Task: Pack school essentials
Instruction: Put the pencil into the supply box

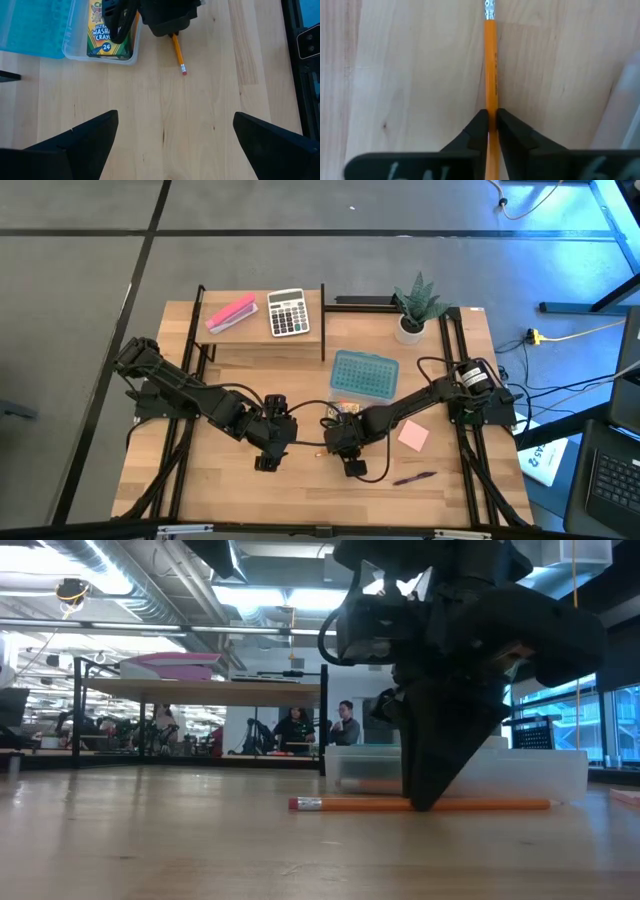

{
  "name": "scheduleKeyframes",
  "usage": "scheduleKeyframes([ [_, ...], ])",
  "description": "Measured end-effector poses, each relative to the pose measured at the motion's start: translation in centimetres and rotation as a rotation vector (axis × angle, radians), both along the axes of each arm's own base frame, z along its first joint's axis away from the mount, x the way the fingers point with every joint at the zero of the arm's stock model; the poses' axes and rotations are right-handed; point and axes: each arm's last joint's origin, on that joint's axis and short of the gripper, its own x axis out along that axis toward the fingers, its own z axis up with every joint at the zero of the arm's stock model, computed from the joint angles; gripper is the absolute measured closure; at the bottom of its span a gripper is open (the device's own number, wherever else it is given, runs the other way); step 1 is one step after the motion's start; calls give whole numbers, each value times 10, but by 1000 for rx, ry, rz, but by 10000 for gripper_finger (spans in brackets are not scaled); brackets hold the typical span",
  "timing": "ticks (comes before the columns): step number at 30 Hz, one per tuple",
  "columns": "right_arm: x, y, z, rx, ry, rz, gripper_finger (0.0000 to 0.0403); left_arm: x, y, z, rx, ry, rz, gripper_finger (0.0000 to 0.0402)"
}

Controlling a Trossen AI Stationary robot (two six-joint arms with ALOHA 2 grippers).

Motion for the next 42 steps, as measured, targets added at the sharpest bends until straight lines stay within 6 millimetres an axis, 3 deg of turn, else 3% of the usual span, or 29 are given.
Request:
scheduleKeyframes([
  [12, 1, 1, 3, -5, -2, 5, 378, 0, 0, 0, 1, 0, -2, 12],
  [42, 3, 2, 12, -12, 33, 2, 362, 0, 0, 0, 1, 1, -2, 12],
])
